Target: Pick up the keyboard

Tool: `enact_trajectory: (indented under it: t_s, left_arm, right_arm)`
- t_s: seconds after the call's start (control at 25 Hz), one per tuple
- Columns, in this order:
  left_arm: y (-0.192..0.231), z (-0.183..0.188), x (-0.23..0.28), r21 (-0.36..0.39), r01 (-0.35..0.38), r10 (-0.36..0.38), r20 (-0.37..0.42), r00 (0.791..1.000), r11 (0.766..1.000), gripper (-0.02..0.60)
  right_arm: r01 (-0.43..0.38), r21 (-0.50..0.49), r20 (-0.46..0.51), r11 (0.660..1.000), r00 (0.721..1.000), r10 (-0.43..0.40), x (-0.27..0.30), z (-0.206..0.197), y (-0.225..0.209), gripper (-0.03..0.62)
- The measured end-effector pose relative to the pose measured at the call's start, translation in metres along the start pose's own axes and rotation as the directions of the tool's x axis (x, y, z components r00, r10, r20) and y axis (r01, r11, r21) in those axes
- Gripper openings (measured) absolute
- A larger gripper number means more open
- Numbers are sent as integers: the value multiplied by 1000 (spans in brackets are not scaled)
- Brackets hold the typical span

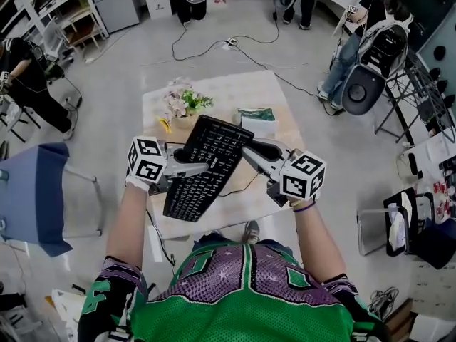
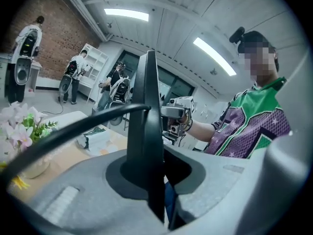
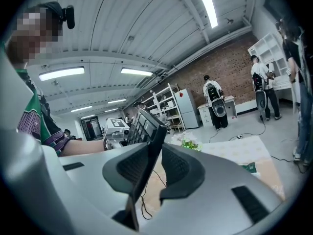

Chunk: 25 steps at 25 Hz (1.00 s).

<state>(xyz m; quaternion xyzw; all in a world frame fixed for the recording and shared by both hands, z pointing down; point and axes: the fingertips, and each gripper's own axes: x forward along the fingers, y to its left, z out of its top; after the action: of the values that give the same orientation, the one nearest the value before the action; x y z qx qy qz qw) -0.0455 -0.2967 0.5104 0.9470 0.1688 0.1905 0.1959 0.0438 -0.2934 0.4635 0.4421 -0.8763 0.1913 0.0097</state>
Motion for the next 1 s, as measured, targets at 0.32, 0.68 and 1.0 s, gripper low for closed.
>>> enact_trajectory:
  t_s: [0.32,0.68,1.0]
  left_arm:
    - [-2,-3,-17,-17,-187,187,34,982,982,83]
    - [-27,12,-47,-33,-382,382,135,914,924,83]
    - [-43,34,-53,-86,-590,589,273,761,803,83]
  right_arm:
    - [67,-26,-9,997,998,-67,1,-10,-9,77]
    - [129,-52,-48,990,990,-132,1,-12,-15,71]
    - [177,-34,-27,984,984,-177,-19,-9,-24,71]
